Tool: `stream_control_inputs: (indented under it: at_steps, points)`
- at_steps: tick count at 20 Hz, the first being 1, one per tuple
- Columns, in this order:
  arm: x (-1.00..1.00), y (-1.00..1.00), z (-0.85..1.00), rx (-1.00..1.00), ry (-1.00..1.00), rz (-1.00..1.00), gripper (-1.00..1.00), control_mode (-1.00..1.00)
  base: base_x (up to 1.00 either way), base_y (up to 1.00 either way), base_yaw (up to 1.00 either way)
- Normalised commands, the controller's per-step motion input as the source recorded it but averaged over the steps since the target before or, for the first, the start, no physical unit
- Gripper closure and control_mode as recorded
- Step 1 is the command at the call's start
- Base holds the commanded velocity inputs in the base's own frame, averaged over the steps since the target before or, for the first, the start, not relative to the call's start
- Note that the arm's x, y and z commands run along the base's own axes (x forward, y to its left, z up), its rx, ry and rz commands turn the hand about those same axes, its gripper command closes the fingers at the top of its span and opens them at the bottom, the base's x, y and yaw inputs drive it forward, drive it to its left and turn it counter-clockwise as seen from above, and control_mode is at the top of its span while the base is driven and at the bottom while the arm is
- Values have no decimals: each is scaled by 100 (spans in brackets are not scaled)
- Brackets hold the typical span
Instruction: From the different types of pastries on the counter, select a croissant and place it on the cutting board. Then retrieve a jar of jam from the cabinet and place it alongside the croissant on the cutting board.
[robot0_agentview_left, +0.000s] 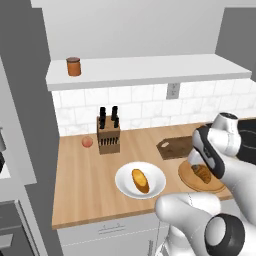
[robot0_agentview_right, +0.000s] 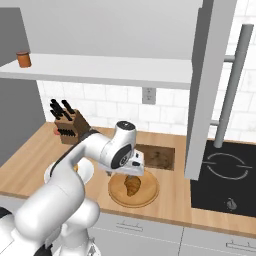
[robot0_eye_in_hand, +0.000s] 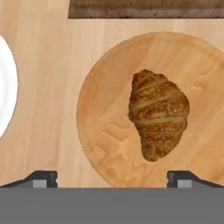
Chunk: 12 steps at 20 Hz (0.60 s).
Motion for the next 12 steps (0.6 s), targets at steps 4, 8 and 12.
stream_control_inputs:
  at_steps: [4, 8, 12]
  points:
    - [19, -29, -3, 0, 0, -8, -100, -100, 0, 0, 0]
    - [11, -27, -10, 0, 0, -8, -100, -100, 0, 0, 0]
    - [0, -4, -29, 0, 0, -1, -100, -100, 0, 0, 0]
